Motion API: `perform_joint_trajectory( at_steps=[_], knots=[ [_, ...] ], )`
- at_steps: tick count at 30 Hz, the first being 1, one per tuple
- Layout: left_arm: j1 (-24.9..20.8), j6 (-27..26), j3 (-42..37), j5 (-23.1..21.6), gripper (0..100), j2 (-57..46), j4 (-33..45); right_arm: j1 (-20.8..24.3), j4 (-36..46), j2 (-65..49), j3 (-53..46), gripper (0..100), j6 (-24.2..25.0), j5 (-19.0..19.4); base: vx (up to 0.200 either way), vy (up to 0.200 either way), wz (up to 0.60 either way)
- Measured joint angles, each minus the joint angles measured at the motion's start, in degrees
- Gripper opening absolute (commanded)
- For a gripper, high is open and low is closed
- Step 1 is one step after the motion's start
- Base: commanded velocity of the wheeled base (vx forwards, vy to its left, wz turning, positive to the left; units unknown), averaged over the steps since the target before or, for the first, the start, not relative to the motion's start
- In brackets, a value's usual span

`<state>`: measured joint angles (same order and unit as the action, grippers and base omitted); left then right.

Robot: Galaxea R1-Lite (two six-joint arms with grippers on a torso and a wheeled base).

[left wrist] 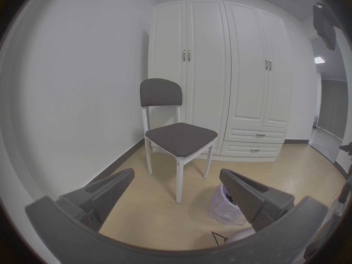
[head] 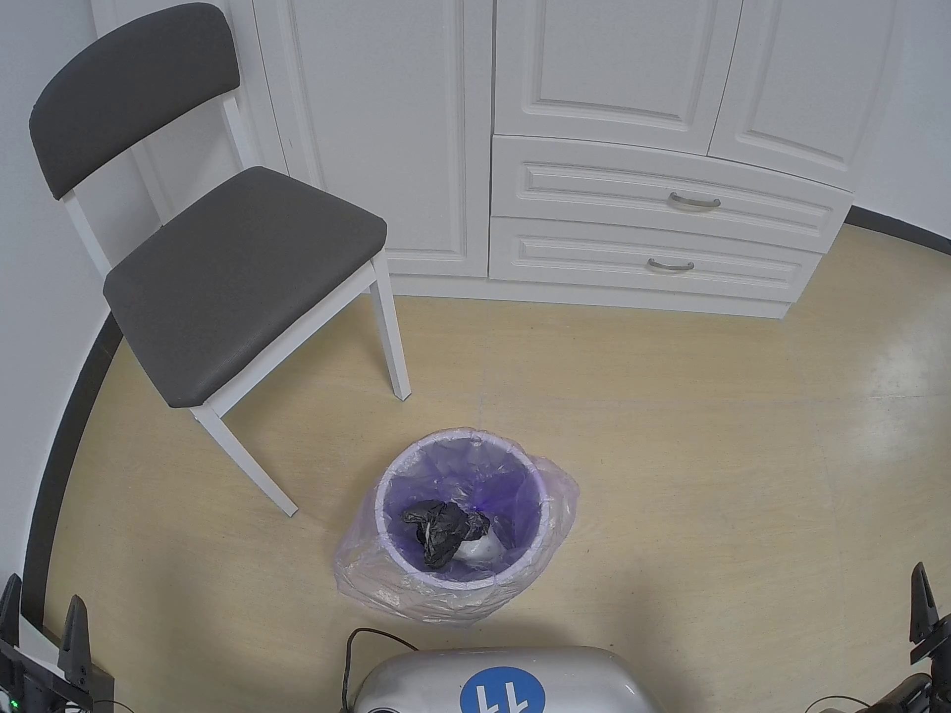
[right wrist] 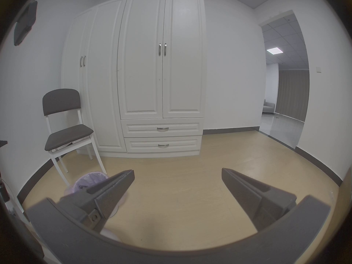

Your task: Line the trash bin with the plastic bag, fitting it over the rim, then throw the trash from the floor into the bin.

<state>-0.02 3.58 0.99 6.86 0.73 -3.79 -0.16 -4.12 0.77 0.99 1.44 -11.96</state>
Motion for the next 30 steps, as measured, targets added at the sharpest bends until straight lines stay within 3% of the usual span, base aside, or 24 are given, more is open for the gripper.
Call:
perform_joint_trajectory(
  at_steps=[10, 17, 22, 30],
  knots=[
    [-0.02, 0.54, 0.02, -0.73, 100, 0.01, 1.12, 0.0, 0.05, 0.02, 0.02, 100, -3.86, 1.38, 0.0, 0.0, 0.0],
    [-0.07, 1.04, 0.02, -0.96, 100, 0.04, 1.17, 0.05, 0.22, 0.05, 0.02, 100, -2.96, 2.79, 0.0, 0.0, 0.0],
    [-0.07, 0.95, 0.02, -1.34, 100, 0.06, 1.17, 0.05, 1.06, 0.07, 0.02, 100, -1.79, 6.99, 0.0, 0.0, 0.0],
    [-0.07, 0.22, 0.02, -3.61, 100, 0.09, 1.34, 0.02, 1.23, 0.07, 0.02, 100, 0.22, 7.01, 0.0, 0.0, 0.0]
  ],
)
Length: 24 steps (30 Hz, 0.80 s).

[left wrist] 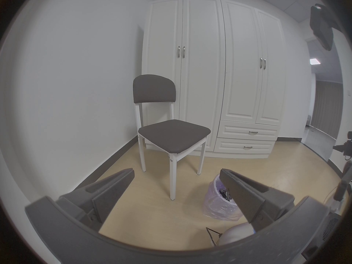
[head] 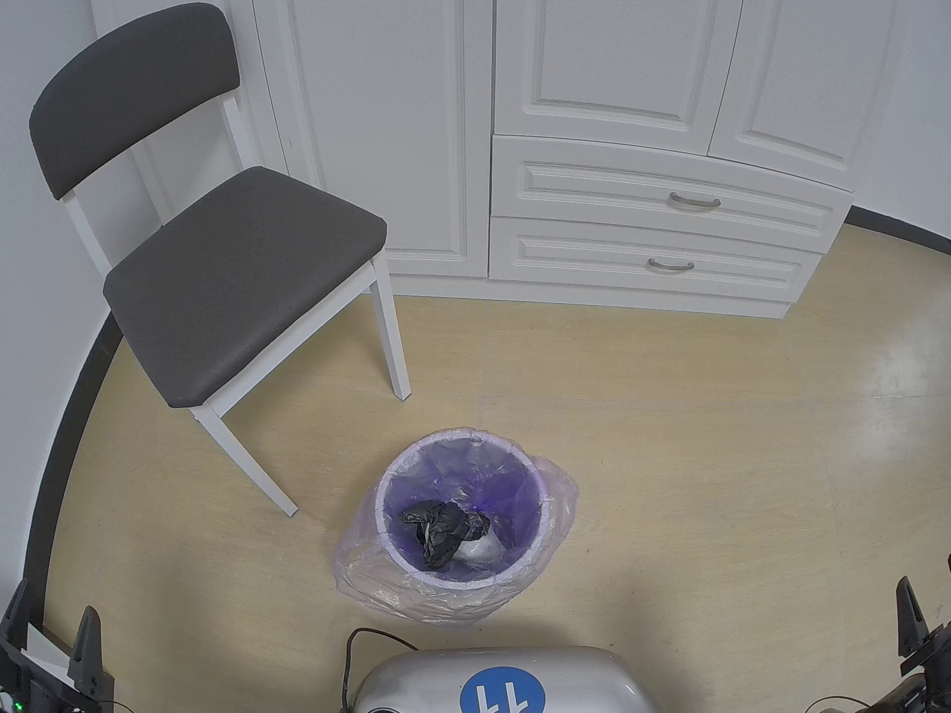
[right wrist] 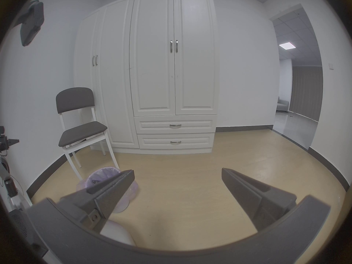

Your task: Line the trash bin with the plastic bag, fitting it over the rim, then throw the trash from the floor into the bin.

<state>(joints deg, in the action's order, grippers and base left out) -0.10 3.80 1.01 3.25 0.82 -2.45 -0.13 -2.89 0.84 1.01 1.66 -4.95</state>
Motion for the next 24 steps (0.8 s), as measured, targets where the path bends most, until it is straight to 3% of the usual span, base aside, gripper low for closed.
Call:
perform_joint_trajectory(
  at_steps=[11, 24],
  knots=[
    [0.0, -4.58, 0.0, -4.45, 100, 0.04, 2.74, -0.02, 0.0, 0.0, 0.0, 100, 2.41, -0.62, 0.0, 0.0, 0.0],
    [0.0, -4.38, -0.02, -4.58, 100, 0.06, 2.55, 0.18, 0.1, 0.01, 0.0, 100, 3.16, -0.85, 0.0, 0.0, 0.0]
  ],
)
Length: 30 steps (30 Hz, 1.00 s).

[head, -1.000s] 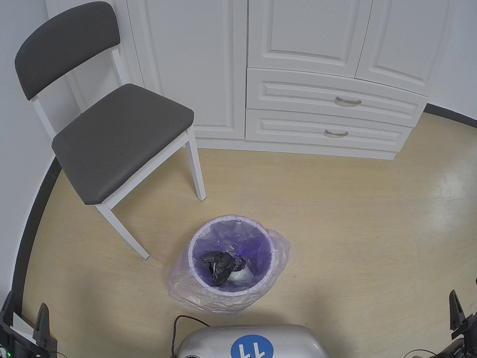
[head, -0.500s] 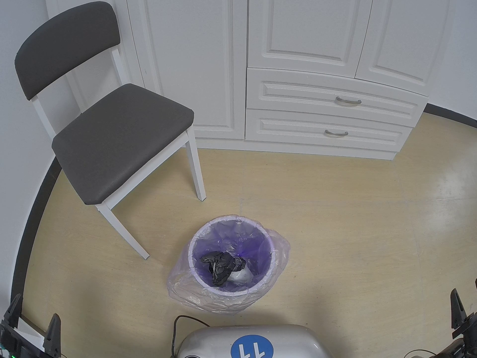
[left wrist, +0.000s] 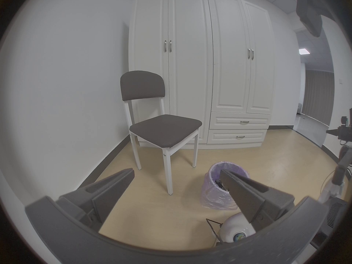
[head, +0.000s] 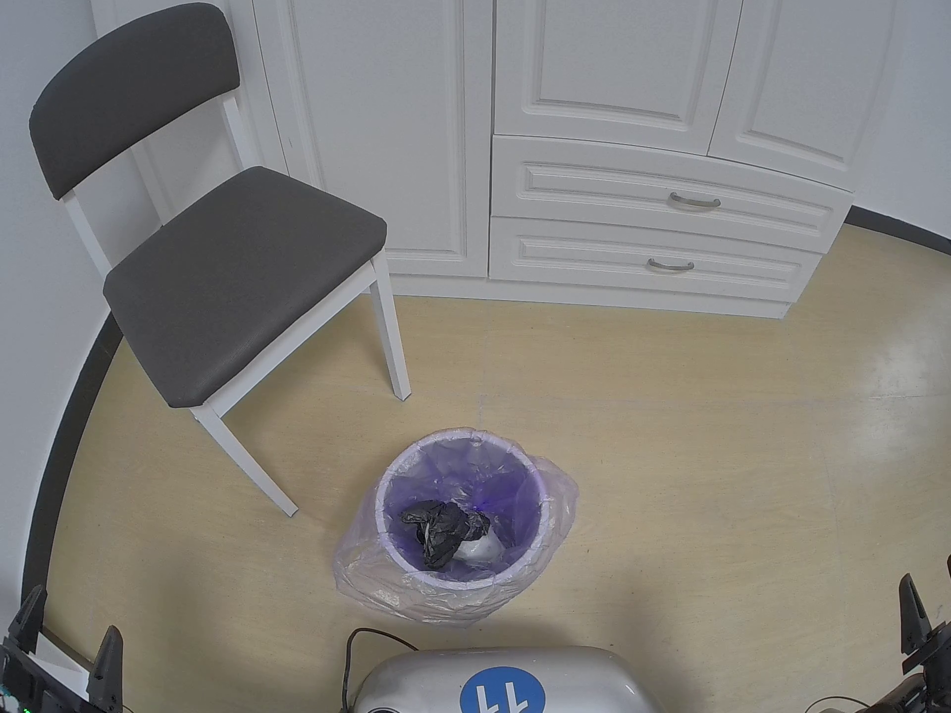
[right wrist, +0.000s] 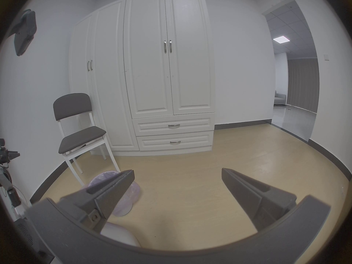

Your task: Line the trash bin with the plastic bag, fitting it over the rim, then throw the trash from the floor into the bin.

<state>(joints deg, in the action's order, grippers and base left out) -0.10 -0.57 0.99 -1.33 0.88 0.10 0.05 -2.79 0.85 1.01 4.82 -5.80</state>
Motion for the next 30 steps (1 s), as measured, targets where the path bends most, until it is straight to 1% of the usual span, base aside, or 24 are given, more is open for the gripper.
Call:
perform_joint_trajectory(
  at_steps=[4, 9, 12, 15, 21, 24, 27, 30],
  knots=[
    [0.0, -0.05, 0.0, 0.0, 100, 0.02, 0.0, -0.02, 0.0, 0.0, 0.0, 100, -0.77, 0.15, 0.0, 0.0, 0.0],
    [0.0, -0.13, 0.0, 0.0, 100, 0.02, 0.0, -0.05, 0.44, 0.02, 0.0, 100, -2.88, 1.73, 0.0, 0.0, 0.0],
    [0.0, -0.18, 0.0, 0.0, 100, 0.02, 0.0, -0.05, 2.41, 0.02, 0.0, 100, -4.97, 4.52, 0.0, 0.0, 0.0],
    [0.0, -0.16, 0.0, 0.0, 100, 0.02, 0.0, -0.05, 3.77, 0.02, 0.0, 100, -5.92, 6.02, 0.0, 0.0, 0.0],
    [0.0, -0.05, 0.0, 0.02, 100, 0.05, 0.0, 0.0, 2.84, 0.05, 0.0, 100, -4.13, 6.1, 0.0, 0.0, 0.0],
    [0.0, 0.52, 0.02, 0.29, 100, 0.05, 0.0, 0.05, 2.82, 0.05, 0.0, 100, -3.86, 6.07, 0.0, 0.0, 0.0],
    [0.0, 2.27, 0.02, 0.57, 100, 0.05, 0.0, 0.05, 2.77, 0.05, 0.0, 100, -3.73, 5.94, 0.0, 0.0, 0.0],
    [0.0, 1.9, 0.02, 0.62, 100, 0.05, -0.02, 0.05, 2.72, 0.05, 0.0, 100, -3.84, 5.58, 0.0, 0.0, 0.0]
  ],
)
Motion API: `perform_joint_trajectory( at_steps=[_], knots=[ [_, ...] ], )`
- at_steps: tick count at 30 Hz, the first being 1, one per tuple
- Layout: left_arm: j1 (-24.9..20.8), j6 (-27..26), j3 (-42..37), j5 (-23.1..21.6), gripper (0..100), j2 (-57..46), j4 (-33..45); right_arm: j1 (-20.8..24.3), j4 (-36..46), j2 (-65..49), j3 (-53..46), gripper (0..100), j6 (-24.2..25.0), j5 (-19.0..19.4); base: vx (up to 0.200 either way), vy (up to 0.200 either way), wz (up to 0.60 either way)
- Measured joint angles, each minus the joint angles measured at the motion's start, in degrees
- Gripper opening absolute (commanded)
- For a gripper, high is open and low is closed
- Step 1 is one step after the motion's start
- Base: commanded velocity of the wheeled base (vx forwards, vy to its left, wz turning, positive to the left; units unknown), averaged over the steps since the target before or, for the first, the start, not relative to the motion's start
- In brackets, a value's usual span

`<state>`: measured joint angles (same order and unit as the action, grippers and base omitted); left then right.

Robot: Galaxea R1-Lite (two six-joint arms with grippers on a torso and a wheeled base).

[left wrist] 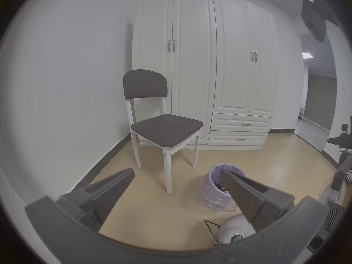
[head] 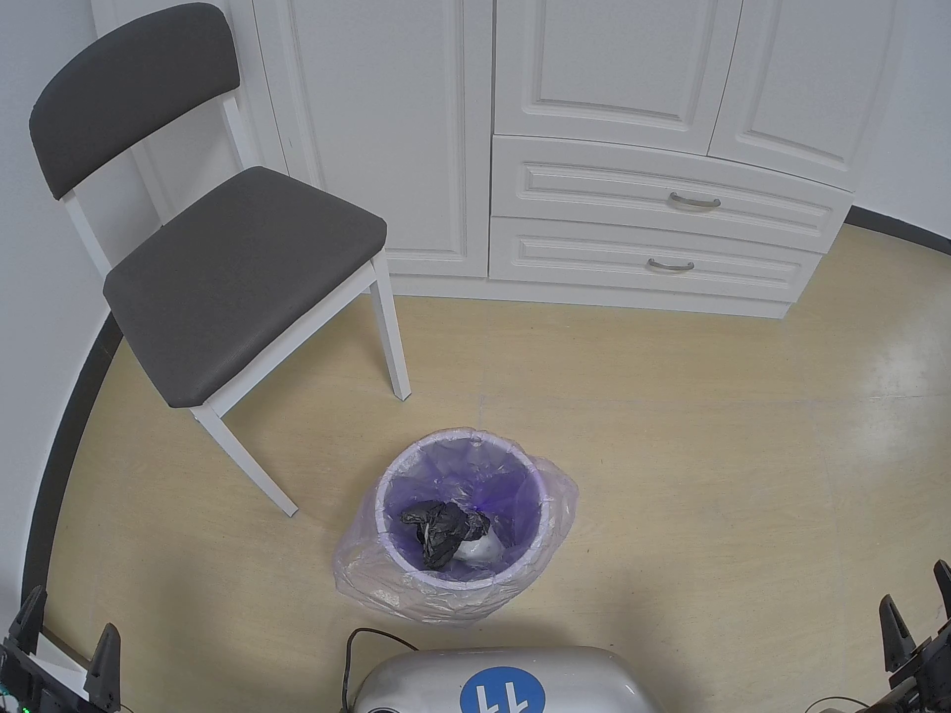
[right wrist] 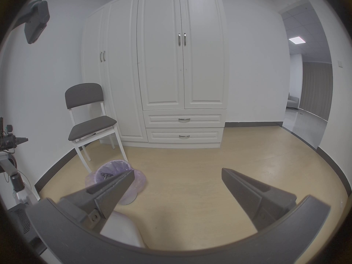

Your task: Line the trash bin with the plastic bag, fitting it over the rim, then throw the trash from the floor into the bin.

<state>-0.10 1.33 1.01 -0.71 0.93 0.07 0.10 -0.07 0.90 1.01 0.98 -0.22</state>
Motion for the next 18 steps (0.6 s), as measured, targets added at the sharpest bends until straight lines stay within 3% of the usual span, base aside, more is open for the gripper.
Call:
perform_joint_trajectory(
  at_steps=[18],
  knots=[
    [0.0, -1.06, -0.02, 0.02, 100, 0.0, 0.0, -0.02, 0.0, 0.02, 0.0, 100, -0.2, -0.05, 0.0, 0.0, 0.0]
  ],
)
